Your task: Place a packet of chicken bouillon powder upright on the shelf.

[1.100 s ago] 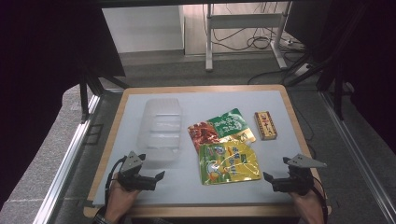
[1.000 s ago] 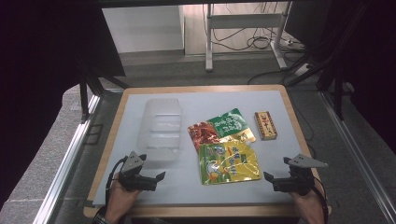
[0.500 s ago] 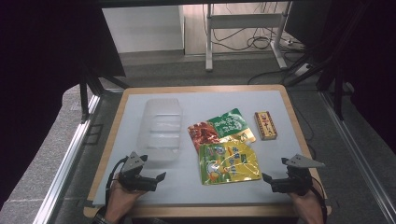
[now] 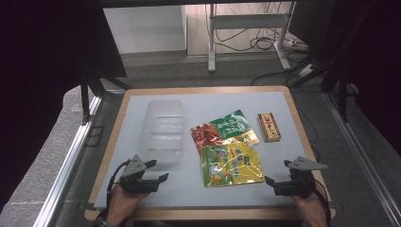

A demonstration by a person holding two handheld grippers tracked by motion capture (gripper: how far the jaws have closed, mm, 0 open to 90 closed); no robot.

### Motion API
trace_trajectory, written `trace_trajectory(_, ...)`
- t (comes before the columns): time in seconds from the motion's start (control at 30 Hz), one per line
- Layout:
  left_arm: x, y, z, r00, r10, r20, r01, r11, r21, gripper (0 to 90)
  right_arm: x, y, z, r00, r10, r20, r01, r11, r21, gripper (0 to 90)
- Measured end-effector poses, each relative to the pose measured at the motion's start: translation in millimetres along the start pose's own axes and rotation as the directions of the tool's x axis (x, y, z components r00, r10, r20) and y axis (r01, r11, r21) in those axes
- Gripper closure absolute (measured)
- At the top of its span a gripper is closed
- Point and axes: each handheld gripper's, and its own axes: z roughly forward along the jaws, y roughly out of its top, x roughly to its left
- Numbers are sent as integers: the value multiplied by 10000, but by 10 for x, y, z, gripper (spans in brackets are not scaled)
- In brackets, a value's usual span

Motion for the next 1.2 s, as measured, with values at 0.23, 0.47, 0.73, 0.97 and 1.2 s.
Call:
trace_trajectory(0.23, -77, 17, 39, 9988, 458, 188, -465, 9981, 397, 519, 4, 1, 2, 10000, -19, -21, 19, 10000, 24, 14)
trace_trajectory(0.47, -125, 54, 22, 9978, 540, 381, -553, 9979, 334, 743, 14, 2, 10, 10000, -71, -63, 72, 9999, 84, 16)
trace_trajectory(0.73, -179, 107, 81, 9941, 523, 947, -566, 9974, 438, 896, 36, 11, 24, 9998, -84, -194, 86, 9999, 98, 18)
trace_trajectory(0.97, -263, 172, 153, 9895, 791, 1209, -848, 9955, 428, 897, 45, 9, 40, 9997, -15, -253, 19, 9999, 156, 18)
trace_trajectory(1.2, -335, 258, 245, 9848, 813, 1537, -832, 9965, 61, 896, 27, 7, 37, 9998, 48, -209, -45, 9999, 149, 22)
